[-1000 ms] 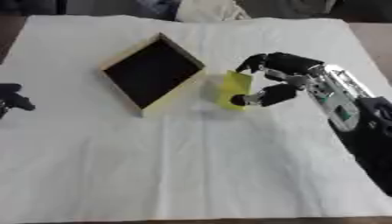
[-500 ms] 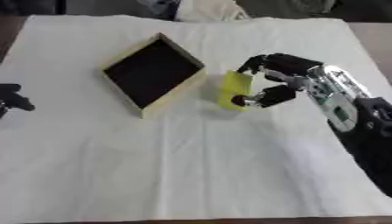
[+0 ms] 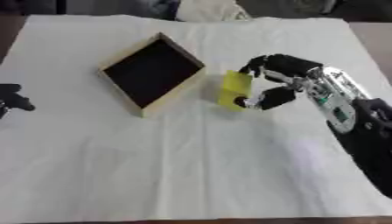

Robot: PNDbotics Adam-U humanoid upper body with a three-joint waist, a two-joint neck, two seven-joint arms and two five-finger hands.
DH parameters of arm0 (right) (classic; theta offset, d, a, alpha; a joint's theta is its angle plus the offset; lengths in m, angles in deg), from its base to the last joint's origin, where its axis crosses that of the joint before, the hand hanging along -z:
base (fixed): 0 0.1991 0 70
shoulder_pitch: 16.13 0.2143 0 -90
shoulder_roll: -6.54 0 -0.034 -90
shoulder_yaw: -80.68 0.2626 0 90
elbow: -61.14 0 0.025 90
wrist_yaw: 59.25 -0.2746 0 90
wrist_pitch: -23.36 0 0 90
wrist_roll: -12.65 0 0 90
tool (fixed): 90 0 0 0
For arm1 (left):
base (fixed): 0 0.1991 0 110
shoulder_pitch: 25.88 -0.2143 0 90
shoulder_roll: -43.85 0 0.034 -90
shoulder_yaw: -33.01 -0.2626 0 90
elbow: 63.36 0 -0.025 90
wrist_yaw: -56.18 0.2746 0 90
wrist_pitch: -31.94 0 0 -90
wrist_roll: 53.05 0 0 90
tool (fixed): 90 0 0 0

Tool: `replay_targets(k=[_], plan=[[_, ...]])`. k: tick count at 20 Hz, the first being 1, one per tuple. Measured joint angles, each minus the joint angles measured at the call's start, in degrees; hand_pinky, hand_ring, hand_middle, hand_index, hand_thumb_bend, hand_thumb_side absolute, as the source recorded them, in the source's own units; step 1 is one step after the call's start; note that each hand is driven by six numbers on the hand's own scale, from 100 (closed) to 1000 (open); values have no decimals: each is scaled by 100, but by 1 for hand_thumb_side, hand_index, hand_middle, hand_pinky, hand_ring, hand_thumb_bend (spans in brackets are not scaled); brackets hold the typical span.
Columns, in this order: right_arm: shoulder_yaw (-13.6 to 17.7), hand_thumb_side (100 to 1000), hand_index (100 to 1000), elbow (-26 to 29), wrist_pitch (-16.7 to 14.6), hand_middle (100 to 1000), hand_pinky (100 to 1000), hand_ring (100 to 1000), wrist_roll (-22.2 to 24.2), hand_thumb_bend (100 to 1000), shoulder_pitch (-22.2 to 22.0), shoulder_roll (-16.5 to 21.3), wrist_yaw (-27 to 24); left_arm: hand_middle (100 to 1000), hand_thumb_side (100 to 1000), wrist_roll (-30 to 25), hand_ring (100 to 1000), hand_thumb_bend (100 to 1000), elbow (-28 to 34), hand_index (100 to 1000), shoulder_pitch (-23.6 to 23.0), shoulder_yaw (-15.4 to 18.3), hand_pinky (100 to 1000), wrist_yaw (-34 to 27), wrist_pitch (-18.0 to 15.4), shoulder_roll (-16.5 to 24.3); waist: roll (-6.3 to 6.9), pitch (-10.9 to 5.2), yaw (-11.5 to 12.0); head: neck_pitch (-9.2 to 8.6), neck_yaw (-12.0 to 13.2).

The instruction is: Pick up objects on the table and place them in the box.

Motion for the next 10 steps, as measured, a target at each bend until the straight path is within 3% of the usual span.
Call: replay_targets(k=[6, 10], plan=[[0, 608, 873, 4, -60, 758, 732, 706, -25, 322, 0, 0, -14, 556, 884, -5, 616, 170, 0, 768, 0, 0, 850, 0, 0, -1, 0, 0, -1, 0, 0], [0, 603, 873, 10, -107, 758, 732, 706, 17, 320, 0, 0, -67, 556, 884, -15, 616, 170, 0, 768, 0, 0, 850, 0, -6, -1, -1, 0, -2, 0, 0]])
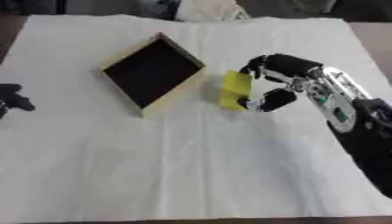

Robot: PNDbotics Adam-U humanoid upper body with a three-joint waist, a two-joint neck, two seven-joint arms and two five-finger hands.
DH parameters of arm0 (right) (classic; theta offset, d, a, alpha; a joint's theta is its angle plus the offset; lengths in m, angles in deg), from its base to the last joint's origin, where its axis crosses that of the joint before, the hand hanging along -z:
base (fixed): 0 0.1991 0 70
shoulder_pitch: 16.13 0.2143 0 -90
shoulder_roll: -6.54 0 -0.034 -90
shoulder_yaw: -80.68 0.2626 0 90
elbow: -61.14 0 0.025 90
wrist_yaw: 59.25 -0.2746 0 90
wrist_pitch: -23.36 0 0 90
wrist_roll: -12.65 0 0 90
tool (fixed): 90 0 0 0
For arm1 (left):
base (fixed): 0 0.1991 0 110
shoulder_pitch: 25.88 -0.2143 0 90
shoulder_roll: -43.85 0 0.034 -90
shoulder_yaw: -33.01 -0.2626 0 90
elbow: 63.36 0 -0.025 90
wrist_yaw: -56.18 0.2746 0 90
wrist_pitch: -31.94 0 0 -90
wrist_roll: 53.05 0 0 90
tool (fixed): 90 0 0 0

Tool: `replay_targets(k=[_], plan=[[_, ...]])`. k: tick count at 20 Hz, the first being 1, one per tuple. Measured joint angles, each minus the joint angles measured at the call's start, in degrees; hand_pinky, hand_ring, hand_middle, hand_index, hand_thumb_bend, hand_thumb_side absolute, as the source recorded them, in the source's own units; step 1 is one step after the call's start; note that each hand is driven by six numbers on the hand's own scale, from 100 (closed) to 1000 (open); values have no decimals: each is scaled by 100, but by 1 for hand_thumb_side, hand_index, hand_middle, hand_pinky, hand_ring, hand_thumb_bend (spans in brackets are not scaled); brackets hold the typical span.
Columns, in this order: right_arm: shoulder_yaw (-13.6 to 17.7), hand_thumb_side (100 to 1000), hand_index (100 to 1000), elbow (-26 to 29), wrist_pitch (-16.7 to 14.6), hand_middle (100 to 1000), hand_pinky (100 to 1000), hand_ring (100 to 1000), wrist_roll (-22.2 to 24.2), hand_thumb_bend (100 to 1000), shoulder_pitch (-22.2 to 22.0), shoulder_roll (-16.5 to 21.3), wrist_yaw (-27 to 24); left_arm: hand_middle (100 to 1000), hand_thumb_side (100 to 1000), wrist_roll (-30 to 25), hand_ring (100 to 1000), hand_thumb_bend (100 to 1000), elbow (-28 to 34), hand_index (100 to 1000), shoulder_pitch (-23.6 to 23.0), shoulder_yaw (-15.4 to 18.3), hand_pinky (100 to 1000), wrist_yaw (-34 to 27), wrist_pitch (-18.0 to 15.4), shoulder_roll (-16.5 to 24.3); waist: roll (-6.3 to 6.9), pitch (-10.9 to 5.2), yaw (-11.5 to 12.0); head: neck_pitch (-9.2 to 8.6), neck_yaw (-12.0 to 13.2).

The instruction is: Pick up objects on the table and place them in the box.

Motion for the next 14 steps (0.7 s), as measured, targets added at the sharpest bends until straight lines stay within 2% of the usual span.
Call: replay_targets(k=[1, 10, 14], plan=[[0, 480, 864, 1, -7, 759, 735, 708, 9, 270, 0, 0, -7, 557, 884, -1, 616, 170, 0, 770, 0, 0, 850, 0, -1, 0, 0, 0, 0, 0, 0], [2, 383, 849, 130, -94, 758, 736, 706, 129, 210, -2, 9, -196, 557, 883, -32, 617, 171, 0, 773, -1, 0, 850, 0, 3, 0, -5, -4, -3, 0, 0], [4, 348, 843, 355, -123, 758, 737, 703, 159, 197, -2, 111, -365, 557, 883, -49, 617, 171, 0, 774, -3, 0, 850, 0, -1, 0, -16, -5, -4, 1, 1]])
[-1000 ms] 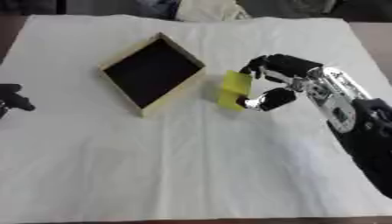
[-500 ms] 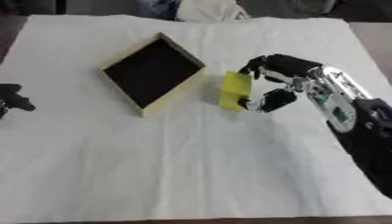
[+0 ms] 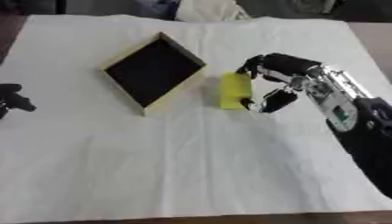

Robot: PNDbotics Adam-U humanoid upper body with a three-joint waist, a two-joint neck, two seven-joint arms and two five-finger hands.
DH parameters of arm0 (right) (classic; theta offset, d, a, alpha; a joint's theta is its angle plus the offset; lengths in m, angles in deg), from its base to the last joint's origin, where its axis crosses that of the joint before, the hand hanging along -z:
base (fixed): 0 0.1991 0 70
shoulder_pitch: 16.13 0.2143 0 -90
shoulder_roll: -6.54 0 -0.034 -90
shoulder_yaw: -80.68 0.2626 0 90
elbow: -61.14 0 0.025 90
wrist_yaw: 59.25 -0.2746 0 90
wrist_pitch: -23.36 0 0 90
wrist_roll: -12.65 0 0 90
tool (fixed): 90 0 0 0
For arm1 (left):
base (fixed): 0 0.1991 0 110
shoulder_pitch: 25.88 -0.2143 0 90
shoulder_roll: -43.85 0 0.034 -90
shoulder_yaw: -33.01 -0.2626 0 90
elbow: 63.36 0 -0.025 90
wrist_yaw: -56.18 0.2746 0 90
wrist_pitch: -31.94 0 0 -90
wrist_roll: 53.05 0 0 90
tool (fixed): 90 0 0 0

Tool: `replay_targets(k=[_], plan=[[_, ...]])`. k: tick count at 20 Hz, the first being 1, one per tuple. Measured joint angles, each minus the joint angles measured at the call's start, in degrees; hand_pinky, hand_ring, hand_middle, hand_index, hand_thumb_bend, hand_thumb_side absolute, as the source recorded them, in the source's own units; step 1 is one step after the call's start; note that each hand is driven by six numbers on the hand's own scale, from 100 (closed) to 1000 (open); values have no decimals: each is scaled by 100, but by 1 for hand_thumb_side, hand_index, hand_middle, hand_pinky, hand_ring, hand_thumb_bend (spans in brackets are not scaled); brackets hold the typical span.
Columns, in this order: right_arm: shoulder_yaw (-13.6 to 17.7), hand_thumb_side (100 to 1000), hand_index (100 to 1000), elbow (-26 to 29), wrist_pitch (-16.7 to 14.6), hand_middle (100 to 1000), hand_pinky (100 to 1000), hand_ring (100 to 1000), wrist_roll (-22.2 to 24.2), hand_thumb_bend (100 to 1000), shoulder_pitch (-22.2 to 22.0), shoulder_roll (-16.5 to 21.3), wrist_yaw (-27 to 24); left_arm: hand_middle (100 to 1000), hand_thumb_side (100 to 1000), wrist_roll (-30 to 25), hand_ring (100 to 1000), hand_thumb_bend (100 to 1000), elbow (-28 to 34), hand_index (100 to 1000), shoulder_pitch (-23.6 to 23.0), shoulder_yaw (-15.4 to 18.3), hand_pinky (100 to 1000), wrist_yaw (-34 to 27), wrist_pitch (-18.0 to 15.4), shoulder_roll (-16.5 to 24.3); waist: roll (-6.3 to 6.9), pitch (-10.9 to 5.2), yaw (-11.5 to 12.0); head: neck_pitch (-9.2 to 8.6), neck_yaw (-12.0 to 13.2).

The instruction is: Pick up objects on the table and place them in the box.

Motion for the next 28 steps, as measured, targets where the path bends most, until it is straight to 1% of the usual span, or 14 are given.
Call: replay_targets(k=[7, 11, 14, 18, 21, 25, 28], plan=[[69, 305, 845, 864, -14, 760, 742, 708, 89, 224, 0, 410, -570, 557, 882, -48, 617, 171, 0, 774, -7, 0, 850, 0, -17, 0, -76, -37, 51, 23, 6], [129, 289, 847, 1342, 53, 763, 745, 714, 163, 244, 0, 671, -855, 557, 882, -100, 617, 171, 0, 772, -15, -13, 850, 0, -26, 1, -139, -75, 129, 24, 6], [182, 280, 849, 1561, 96, 765, 747, 718, 203, 260, 3, 827, -988, 557, 881, -157, 616, 173, 0, 773, -14, -48, 849, 0, -31, 3, -180, -78, 217, 20, 1], [249, 276, 850, 1670, 115, 766, 749, 720, 206, 264, 57, 960, -1072, 557, 878, -276, 616, 174, 0, 773, 42, -129, 849, -9, -46, 5, -252, -80, 404, -11, -50], [281, 296, 853, 1674, 123, 768, 749, 721, 175, 254, 110, 1006, -1087, 557, 876, -384, 616, 175, 0, 773, 141, -205, 848, -57, -54, 5, -301, -78, 567, -61, -122], [283, 301, 854, 1615, 101, 770, 751, 724, 153, 261, 185, 1008, -1067, 557, 872, -538, 616, 176, 0, 773, 318, -317, 847, -126, -61, 5, -386, -36, 839, -149, -268], [308, 316, 854, 1457, 67, 771, 751, 719, 120, 226, 253, 1002, -1007, 556, 870, -649, 615, 175, 1, 774, 426, -404, 847, -196, -56, 3, -438, -4, 1035, -223, -410]])
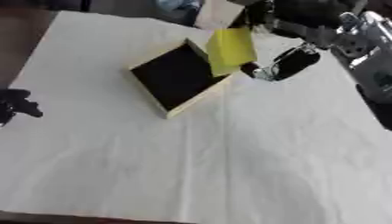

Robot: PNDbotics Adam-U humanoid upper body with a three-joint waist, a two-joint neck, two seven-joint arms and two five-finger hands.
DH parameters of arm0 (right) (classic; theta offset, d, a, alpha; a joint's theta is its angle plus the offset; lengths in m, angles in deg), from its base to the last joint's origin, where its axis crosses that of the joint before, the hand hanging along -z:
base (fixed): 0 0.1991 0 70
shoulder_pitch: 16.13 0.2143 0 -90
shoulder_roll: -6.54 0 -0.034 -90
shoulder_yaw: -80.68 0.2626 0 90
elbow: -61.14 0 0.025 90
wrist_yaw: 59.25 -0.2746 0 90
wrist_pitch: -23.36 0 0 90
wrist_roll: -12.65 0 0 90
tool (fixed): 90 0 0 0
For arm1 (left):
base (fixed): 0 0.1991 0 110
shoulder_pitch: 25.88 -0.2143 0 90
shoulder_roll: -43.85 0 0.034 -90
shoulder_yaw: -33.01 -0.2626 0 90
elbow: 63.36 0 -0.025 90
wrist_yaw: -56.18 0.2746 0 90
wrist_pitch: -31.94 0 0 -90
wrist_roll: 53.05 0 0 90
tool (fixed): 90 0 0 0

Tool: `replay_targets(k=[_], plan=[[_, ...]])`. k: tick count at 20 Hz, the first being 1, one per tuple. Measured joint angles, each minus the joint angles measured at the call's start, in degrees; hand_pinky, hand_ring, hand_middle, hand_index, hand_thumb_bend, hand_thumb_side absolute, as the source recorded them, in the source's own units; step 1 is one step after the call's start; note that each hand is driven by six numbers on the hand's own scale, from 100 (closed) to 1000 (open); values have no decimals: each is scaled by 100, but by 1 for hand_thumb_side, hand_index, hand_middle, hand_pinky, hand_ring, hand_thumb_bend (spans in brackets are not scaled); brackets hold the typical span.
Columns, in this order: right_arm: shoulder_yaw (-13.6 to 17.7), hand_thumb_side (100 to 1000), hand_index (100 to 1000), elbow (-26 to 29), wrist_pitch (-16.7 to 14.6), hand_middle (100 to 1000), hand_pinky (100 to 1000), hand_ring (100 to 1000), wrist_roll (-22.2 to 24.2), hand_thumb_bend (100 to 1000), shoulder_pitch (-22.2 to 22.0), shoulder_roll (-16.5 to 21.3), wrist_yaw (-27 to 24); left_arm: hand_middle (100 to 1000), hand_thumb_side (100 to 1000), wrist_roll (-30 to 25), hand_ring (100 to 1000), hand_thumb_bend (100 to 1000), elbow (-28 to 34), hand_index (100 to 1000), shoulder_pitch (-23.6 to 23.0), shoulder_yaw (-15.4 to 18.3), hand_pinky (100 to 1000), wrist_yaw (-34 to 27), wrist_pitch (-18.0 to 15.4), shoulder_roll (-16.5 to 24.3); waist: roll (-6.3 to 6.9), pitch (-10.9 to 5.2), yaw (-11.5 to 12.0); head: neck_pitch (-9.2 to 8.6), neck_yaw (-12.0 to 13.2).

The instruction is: Pick up objects on the table and place them in the box.

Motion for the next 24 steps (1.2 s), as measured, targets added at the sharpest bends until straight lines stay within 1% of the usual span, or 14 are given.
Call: replay_targets(k=[1, 5, 10, 11, 16, 17, 20, 23, 24], plan=[[7, 335, 855, -74, -19, 775, 753, 723, -14, 218, 4, -4, 15, 556, 869, -37, 615, 175, 1, 774, 45, -32, 846, -23, 1, -1, -13, 11, 74, -29, -62], [25, 357, 856, -465, -119, 777, 754, 722, 0, 203, 68, -142, 61, 555, 867, -172, 614, 174, 10, 774, 212, -139, 845, -94, -2, -2, -54, 83, 316, -135, -345], [92, 385, 857, -1044, -219, 782, 753, 719, -66, 180, 199, -335, 224, 555, 866, -291, 614, 175, 40, 774, 334, -237, 844, -181, 9, -12, -54, 128, 485, -194, -633], [109, 400, 859, -1149, -239, 784, 753, 718, -94, 173, 229, -374, 255, 555, 866, -306, 614, 175, 41, 774, 349, -256, 844, -204, 14, -21, -54, 141, 506, -195, -671], [138, 401, 859, -1550, -321, 784, 753, 718, -266, 171, 306, -525, 364, 555, 866, -361, 614, 175, 42, 774, 398, -303, 844, -259, 33, -60, -52, 155, 559, -214, -798], [143, 451, 861, -1588, -338, 787, 753, 717, -288, 159, 307, -538, 379, 555, 865, -367, 614, 175, 42, 774, 404, -303, 843, -260, 38, -60, -52, 156, 559, -220, -803], [148, 451, 861, -1739, -343, 787, 753, 717, -364, 159, 349, -605, 413, 555, 865, -371, 614, 175, 46, 774, 436, -313, 843, -271, 42, -86, -42, 177, 610, -243, -860], [148, 451, 861, -1869, -360, 787, 753, 717, -440, 159, 374, -663, 465, 555, 865, -371, 614, 175, 57, 774, 440, -334, 843, -288, 43, -106, -41, 180, 612, -243, -896], [148, 547, 857, -1902, -366, 785, 751, 717, -456, 190, 378, -665, 480, 555, 863, -371, 614, 176, 62, 774, 444, -335, 840, -295, 43, -107, -41, 184, 623, -245, -914]])
